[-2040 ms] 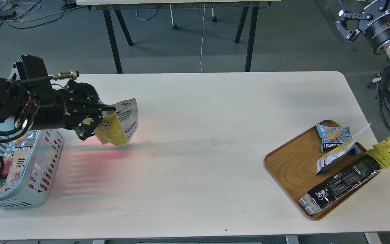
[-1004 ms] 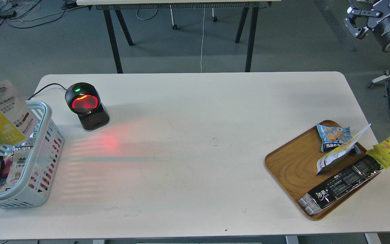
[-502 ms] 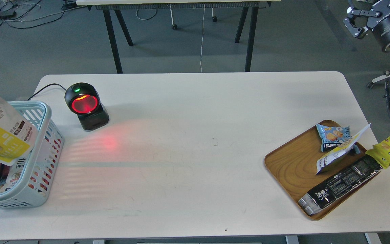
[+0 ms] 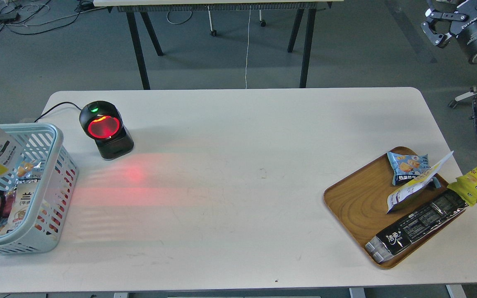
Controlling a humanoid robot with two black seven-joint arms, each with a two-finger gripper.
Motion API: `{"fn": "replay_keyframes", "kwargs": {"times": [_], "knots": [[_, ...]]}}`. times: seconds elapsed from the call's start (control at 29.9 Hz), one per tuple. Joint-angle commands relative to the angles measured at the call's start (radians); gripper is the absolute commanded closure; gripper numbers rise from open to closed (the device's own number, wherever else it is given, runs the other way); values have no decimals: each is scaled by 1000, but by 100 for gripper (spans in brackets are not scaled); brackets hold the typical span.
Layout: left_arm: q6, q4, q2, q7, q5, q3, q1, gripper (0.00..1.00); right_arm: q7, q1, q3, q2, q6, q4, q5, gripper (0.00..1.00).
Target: Scan snack and place in basket
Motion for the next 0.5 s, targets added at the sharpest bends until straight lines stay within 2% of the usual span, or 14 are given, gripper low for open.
{"fn": "replay_keyframes", "kwargs": {"times": [0.0, 0.1, 0.17, 0.23, 0.33, 0.47], "knots": [[0, 5, 0, 0, 0, 9, 1, 90, -1, 1, 1, 2, 0, 0, -1, 1], [11, 4, 0, 0, 0, 20, 1, 71, 0, 1, 1, 2, 0, 6, -2, 1], [46, 2, 0, 0, 0, 21, 1, 53, 0, 1, 0, 0, 0, 11, -1, 1], [92, -4, 0, 0, 0, 24, 1, 43, 0, 1, 0, 0, 0, 12, -2, 1], [155, -8, 0, 0, -6, 26, -1, 29, 0, 1, 0, -2, 0, 12, -2, 1], [166, -8, 0, 0, -271, 11, -2, 23, 0, 4, 1, -2, 0, 11, -2, 1]]}}
